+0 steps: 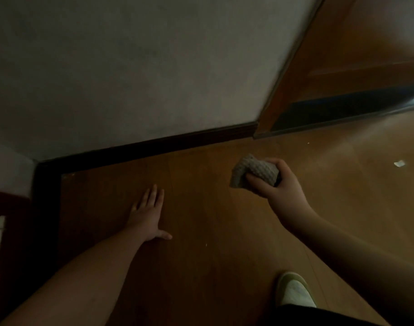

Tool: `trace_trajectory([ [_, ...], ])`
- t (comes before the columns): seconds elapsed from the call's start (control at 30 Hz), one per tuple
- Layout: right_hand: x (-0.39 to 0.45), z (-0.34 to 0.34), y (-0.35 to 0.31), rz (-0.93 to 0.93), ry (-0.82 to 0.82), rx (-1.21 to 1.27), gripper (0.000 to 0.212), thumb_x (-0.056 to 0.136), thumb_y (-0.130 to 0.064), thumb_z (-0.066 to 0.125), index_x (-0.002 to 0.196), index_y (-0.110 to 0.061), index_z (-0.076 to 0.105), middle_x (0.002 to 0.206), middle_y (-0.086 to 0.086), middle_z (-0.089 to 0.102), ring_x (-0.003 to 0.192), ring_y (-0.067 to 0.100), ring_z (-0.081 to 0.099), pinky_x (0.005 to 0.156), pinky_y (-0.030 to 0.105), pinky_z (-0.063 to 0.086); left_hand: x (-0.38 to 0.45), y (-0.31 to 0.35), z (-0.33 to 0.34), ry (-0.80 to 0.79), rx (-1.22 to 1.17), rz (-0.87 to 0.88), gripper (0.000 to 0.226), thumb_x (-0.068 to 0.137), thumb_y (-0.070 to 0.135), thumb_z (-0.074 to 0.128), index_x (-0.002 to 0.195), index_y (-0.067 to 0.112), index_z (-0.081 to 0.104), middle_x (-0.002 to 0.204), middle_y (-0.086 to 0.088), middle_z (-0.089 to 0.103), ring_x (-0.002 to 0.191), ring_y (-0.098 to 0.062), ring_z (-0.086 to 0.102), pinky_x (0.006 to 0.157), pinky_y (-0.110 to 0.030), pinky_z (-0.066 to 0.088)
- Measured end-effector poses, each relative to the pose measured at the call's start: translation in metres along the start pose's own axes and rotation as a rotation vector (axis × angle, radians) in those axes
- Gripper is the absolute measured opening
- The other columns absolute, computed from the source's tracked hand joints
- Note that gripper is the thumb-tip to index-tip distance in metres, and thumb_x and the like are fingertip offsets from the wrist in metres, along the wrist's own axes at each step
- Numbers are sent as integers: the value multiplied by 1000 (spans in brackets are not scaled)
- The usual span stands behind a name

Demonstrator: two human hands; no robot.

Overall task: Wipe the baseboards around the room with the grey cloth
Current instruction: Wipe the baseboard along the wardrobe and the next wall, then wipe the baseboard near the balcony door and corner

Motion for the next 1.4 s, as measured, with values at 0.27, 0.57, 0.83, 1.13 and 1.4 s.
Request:
trace_trajectory([
  [0.27,-9,18,58,115,-43,-146,47,68,-43,79,108,-31,58,105,-10,66,97,9,67,78,30,59,-15,14,0,63,12,-26,115,84,59,67,158,19,-12,163,-5,-25,153,-22,-8,123,-43,10],
  [0.57,-42,38,-24,201,-79,-77,50,66,-43,77,109,-28,57,102,-11,67,94,7,68,74,25,58,-159,31,-64,251,-603,24,37,100,12,53,134,27,57,145,8,52,128,-9,53,97,-19,45],
  [0.83,-140,-8,-171,377,-25,51,38,74,-31,79,107,-23,61,95,-8,71,87,11,71,68,18,55,-342,45,-183,272,-919,-88,12,94,24,65,102,31,69,90,20,70,78,2,68,69,-31,61],
  [1.13,-243,-15,-368,540,-139,199,41,78,-26,78,115,-20,60,112,9,68,99,21,69,81,30,58,-527,94,-354,192,-1128,-3,31,83,69,46,100,47,60,94,29,65,86,7,64,66,-7,48],
  [1.4,-312,-3,-518,436,-236,226,52,75,-29,76,124,-20,57,119,8,65,108,26,66,96,48,54,-638,120,-454,200,-1350,146,49,66,74,61,109,52,51,105,32,64,96,16,60,71,-3,45],
])
Point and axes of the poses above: each hand's wrist, its own x-axis towards the middle knuckle, its own z-axis out of the palm, y = z × x, the point moved 10 cm from there along x, towards the middle knuckle
